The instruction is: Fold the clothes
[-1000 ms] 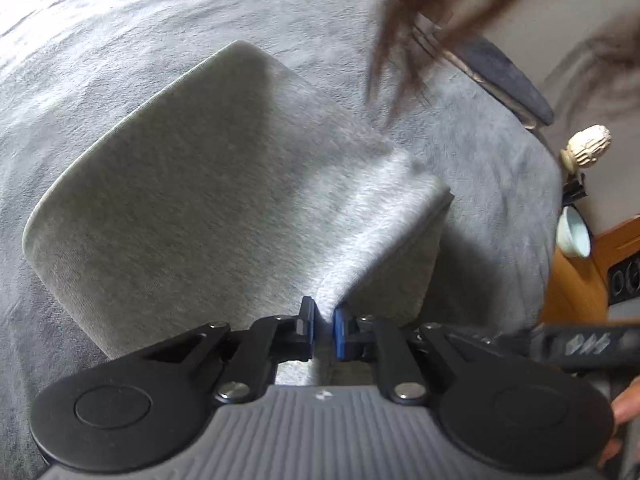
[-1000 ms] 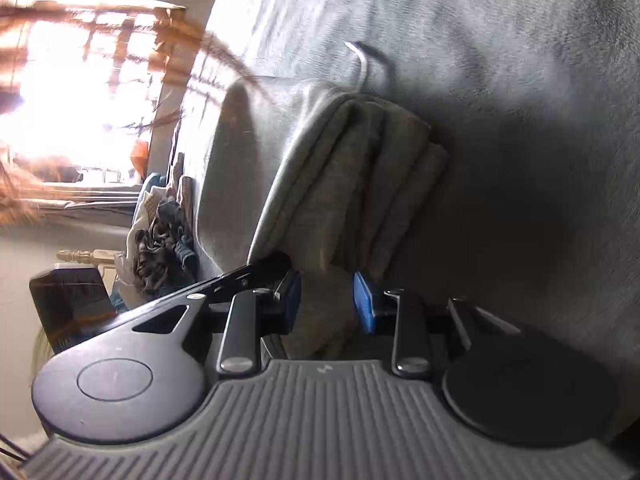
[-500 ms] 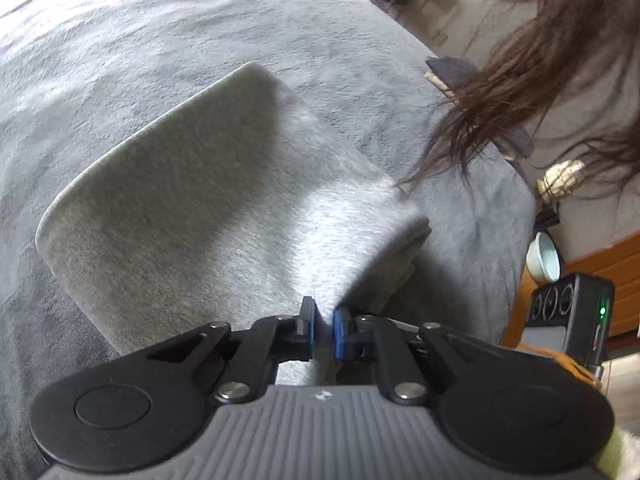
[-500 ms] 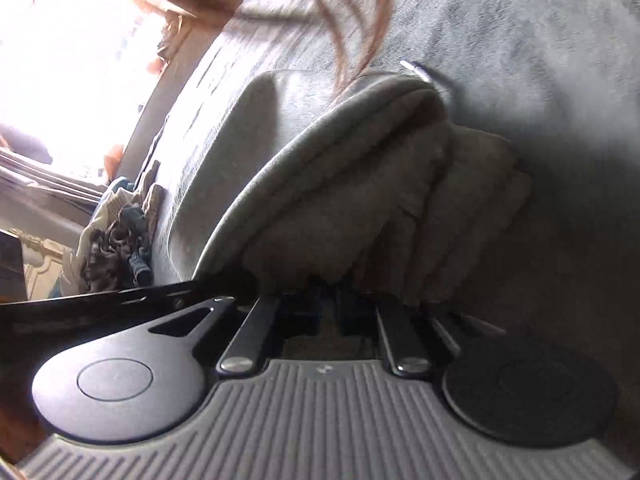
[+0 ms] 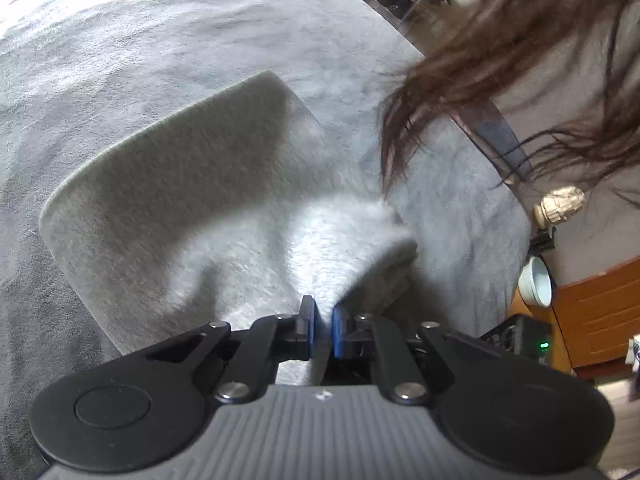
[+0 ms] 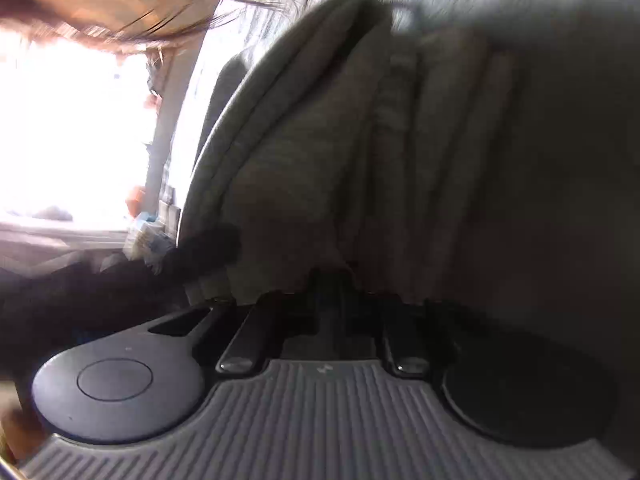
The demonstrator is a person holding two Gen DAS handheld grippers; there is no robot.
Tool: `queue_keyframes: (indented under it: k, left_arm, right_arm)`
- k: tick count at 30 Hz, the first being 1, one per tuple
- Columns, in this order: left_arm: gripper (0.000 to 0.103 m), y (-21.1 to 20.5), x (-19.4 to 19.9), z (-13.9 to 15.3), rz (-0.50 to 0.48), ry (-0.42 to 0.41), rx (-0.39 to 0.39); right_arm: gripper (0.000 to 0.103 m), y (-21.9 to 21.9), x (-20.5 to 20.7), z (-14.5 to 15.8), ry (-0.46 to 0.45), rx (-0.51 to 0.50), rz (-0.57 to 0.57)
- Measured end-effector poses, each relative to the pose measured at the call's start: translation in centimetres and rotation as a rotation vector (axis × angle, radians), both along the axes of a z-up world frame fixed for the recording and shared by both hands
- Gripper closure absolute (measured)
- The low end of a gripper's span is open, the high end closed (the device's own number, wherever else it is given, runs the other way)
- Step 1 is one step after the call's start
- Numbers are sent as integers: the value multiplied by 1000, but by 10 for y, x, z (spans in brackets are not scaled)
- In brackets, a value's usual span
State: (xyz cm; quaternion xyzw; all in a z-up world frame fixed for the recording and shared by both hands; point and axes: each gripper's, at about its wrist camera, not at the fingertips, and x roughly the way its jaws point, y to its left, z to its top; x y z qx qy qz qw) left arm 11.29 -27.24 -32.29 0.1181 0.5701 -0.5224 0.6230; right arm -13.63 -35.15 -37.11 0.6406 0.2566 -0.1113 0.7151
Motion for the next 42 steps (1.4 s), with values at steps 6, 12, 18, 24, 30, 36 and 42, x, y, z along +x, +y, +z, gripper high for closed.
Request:
queue_keyframes:
  k: [6, 12, 18, 24, 30, 36, 42]
  left_arm:
    - [94, 0, -2, -3, -26, -1, -4]
    - [94, -1, -12, -7, -99, -55, -7]
    - [94, -1, -9, -13, -97, -33, -7]
    - [94, 0, -15, -13, -144, -60, -11]
    - [94, -3, -22, -22, -173, -77, 2]
    - [94, -1, -10, -24, -141, -13, 5]
    - [93, 2, -6, -19, -113, 29, 6]
  right_arm:
    - [94, -12, 3, -20, -42, 115, -51]
    - [94, -36, -20, -4, -26, 31, -161]
    - [95, -59, 17, -8, -85, 30, -81]
    - [94, -73, -6, -8, -90, 66, -127]
    - [94, -103, 20, -14, -126, 63, -126]
    - [94, -122, -38, -8, -124, 72, -182]
    - [94, -91, -20, -3, -102, 13, 103]
